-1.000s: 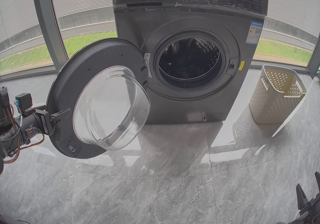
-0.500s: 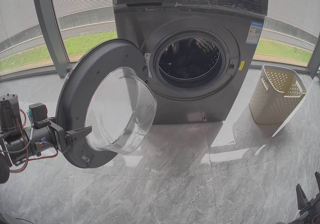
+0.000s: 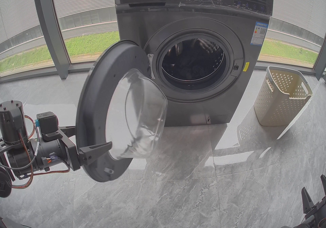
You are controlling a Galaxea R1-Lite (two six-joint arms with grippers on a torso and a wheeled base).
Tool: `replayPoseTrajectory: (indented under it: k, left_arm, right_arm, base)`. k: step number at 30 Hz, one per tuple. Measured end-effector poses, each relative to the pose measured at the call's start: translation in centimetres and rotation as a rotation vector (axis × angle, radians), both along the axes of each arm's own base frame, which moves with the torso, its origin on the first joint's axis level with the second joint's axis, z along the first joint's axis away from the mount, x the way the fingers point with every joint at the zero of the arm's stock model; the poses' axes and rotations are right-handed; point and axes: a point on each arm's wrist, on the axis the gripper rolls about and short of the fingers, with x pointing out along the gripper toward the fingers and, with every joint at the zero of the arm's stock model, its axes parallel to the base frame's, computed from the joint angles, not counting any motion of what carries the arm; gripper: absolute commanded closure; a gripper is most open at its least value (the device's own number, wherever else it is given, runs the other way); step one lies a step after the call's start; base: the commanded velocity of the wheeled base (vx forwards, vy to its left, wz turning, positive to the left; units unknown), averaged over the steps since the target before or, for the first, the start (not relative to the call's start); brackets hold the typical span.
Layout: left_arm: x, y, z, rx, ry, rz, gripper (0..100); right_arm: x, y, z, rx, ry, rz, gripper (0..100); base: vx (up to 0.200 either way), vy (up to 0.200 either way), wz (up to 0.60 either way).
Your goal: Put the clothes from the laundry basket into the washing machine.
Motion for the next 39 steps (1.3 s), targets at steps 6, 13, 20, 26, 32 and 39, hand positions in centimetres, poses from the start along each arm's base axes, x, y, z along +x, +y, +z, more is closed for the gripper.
replayPoseTrajectory:
  k: [6, 13, 20, 26, 32, 39]
  left_arm:
    - [-0.4, -2.6, 1.8, -0.119, 0.006, -0.095, 0]
    - [-0.5, -3.0, 2.0, -0.110, -0.013, -0.048, 0]
    - [-0.4, -2.6, 1.7, -0.077, -0.027, 0.004, 0]
    - [0.5, -2.3, 1.0, 0.002, -0.046, 0.032, 0]
    - [3.1, -3.4, 0.7, 0.034, -0.059, 0.099, 0]
    - [7.6, -6.5, 1.6, -0.043, -0.114, 0.166, 0]
  right_arm:
    - [0.0, 0.0, 0.0, 0.000, 0.000, 0.000, 0]
    - [0.0, 0.0, 0.0, 0.000, 0.000, 0.000, 0]
    - [0.0, 0.0, 0.0, 0.000, 0.000, 0.000, 0]
    - [0.0, 0.0, 0.0, 0.000, 0.000, 0.001, 0]
    - [0.0, 0.0, 0.0, 0.000, 0.000, 0.001, 0]
    - [0.0, 0.0, 0.0, 0.000, 0.000, 0.001, 0]
  base:
    - [0.000, 0.000, 0.00]
    - [0.000, 0.000, 0.00]
    - [0.000, 0.000, 0.00]
    - [0.000, 0.000, 0.00]
    - [0.000, 0.000, 0.00]
    - [0.000, 0.000, 0.00]
